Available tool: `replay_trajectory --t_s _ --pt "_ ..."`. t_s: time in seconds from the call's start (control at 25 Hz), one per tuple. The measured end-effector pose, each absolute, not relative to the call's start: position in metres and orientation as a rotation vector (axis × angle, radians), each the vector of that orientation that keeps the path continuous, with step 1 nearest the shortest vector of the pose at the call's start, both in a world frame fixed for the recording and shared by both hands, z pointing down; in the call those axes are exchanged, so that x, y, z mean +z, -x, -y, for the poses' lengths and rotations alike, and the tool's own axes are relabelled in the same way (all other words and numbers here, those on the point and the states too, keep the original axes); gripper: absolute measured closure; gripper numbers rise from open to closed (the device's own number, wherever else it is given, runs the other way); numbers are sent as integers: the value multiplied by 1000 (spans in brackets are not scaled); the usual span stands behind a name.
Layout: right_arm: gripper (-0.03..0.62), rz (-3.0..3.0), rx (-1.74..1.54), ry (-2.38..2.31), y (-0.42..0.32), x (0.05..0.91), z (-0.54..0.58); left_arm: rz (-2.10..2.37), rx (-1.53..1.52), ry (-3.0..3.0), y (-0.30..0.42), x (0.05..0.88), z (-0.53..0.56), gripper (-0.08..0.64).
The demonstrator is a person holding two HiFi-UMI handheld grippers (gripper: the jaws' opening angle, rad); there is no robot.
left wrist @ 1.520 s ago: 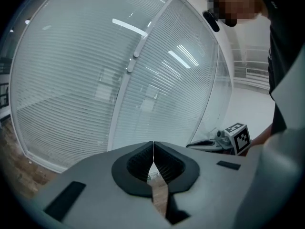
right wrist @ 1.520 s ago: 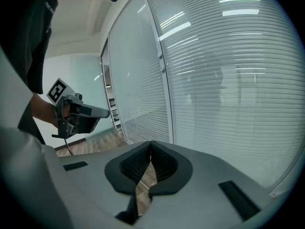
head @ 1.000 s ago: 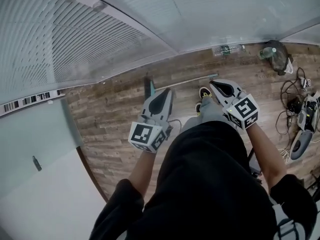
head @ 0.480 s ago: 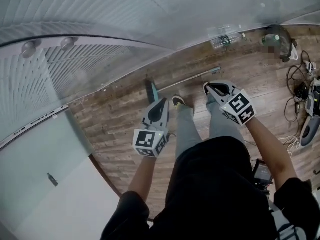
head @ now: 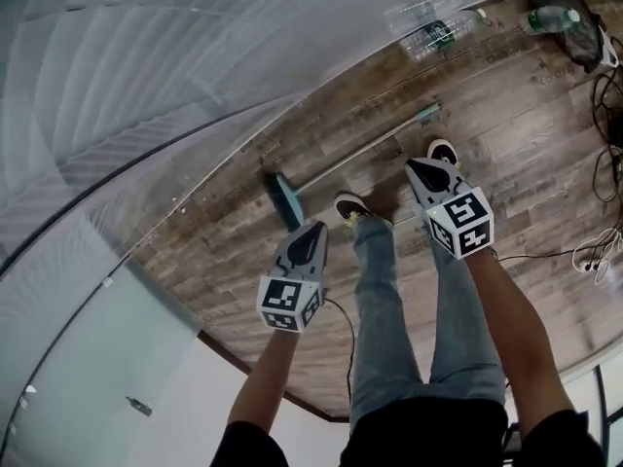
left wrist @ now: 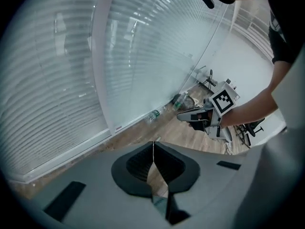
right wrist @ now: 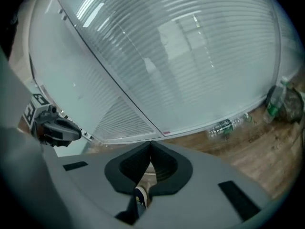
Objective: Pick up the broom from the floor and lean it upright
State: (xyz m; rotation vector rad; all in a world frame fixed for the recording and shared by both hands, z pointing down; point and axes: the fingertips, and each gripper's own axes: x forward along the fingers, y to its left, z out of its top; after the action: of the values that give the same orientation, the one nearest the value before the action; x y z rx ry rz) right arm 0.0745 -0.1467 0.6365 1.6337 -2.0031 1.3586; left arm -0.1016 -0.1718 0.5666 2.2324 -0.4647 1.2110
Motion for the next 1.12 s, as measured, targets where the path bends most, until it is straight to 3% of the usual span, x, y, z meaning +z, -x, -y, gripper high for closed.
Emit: replay_trajectory --t_s 0.28,0.6,0.76,0.8,0.88,0.92,1.12 --pt "575 1713 1640 -1804 -58 804 105 476 1367 -2304 103 744 167 537" --pt "568 1442 1841 -1986 -39 915 97 275 1678 -2352 124 898 148 537" --pt "463 1356 1928 -2055 -30 959 111 174 1805 -2349 137 972 143 530" --pt "463 1352 1893 -2043 -27 971 111 158 1825 -2335 142 988 141 513" --pt "463 1319 1851 -2042 -24 993 107 140 1853 -2300 148 1018 138 389" --pt "463 1287 1855 -2054 -22 1004 103 138 1863 -2288 151 1031 137 367" --pt "460 1175 1929 -2070 -15 1055 91 102 1937 -2261 158 1085 129 367"
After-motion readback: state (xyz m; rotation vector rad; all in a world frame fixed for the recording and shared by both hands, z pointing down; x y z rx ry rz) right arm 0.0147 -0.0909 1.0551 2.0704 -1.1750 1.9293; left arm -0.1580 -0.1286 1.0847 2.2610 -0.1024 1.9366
